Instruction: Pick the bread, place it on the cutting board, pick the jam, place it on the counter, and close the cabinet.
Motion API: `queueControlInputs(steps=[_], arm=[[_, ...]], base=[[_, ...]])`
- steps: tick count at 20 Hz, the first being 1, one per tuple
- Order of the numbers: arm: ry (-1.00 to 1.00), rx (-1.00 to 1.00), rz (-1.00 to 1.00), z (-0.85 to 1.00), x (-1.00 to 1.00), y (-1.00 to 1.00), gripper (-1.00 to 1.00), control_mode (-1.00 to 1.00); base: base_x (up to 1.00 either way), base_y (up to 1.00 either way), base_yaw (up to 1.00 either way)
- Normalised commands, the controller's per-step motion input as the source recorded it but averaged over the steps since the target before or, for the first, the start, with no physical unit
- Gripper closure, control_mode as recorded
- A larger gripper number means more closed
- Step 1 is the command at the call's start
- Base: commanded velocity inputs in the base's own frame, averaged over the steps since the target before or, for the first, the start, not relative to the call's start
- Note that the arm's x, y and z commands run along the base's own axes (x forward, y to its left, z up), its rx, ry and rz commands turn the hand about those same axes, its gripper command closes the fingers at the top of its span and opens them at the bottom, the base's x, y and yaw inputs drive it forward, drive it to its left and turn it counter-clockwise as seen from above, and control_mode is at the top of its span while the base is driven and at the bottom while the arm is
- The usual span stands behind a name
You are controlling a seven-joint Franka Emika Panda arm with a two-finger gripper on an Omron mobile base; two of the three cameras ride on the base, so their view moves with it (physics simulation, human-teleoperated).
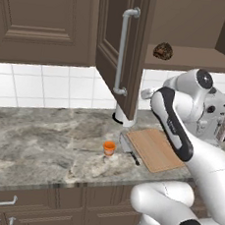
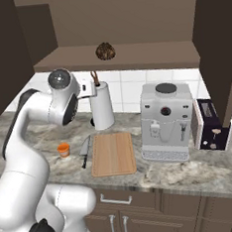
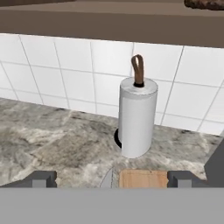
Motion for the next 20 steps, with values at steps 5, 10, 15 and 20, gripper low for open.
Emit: queueControlInputs(steps=[5, 10, 15, 20], arm=[[0.00, 0.00, 0.00, 0.25, -0.12, -0.16, -1.00, -1.00], [0.00, 0.00, 0.00, 0.18, -0.17, -0.23, -1.00, -1.00], [0.00, 0.00, 0.00, 0.19, -0.12, -0.24, -1.00, -1.00], [0.00, 0.00, 0.00, 0.23, -0.04, -0.22, -1.00, -1.00]], base=[[0.00, 0.00, 0.00], [0.00, 0.00, 0.00], [0.00, 0.00, 0.00], [0.00, 0.00, 0.00]])
